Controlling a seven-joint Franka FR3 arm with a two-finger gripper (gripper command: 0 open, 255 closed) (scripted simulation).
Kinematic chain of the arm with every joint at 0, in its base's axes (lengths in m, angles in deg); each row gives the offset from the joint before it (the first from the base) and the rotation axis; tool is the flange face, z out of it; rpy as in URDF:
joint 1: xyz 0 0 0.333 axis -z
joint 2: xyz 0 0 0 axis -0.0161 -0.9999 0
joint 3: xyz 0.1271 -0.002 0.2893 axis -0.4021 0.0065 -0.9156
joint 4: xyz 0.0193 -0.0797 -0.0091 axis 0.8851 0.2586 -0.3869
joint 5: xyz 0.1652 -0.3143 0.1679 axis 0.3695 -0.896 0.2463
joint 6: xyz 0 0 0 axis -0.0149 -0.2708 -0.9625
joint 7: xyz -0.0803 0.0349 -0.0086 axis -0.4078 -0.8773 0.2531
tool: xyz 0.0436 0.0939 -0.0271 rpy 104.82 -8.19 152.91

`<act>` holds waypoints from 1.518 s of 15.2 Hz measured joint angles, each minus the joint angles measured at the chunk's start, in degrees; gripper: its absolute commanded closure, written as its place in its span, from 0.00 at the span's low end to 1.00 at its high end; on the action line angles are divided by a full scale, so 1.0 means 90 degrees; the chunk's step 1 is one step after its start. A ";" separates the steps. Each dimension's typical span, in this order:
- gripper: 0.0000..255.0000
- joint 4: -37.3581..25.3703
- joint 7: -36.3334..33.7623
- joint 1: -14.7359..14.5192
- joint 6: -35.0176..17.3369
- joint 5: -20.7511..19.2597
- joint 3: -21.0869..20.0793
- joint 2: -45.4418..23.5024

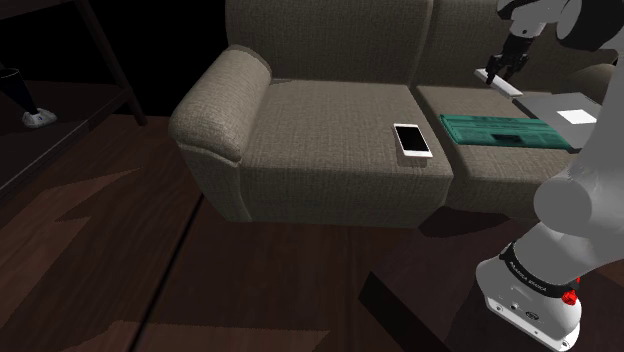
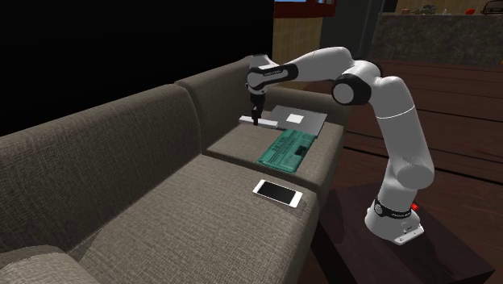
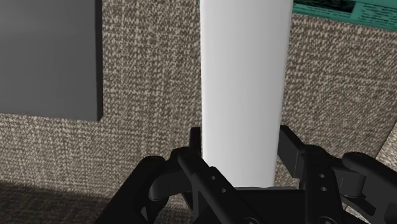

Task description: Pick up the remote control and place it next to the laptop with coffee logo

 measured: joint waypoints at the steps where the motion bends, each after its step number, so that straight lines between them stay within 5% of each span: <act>1: 1.00 0.0069 0.0003 -0.0006 -0.0089 0.0010 -0.0007 -0.0021; 20: 1.00 0.0695 0.0101 -0.0004 -0.1032 0.0163 -0.0100 -0.0356; 21: 0.00 0.0695 0.0101 -0.0004 -0.1032 0.0163 -0.0100 -0.0356; 23: 0.00 0.0695 0.0101 -0.0003 -0.1033 0.0163 -0.0099 -0.0355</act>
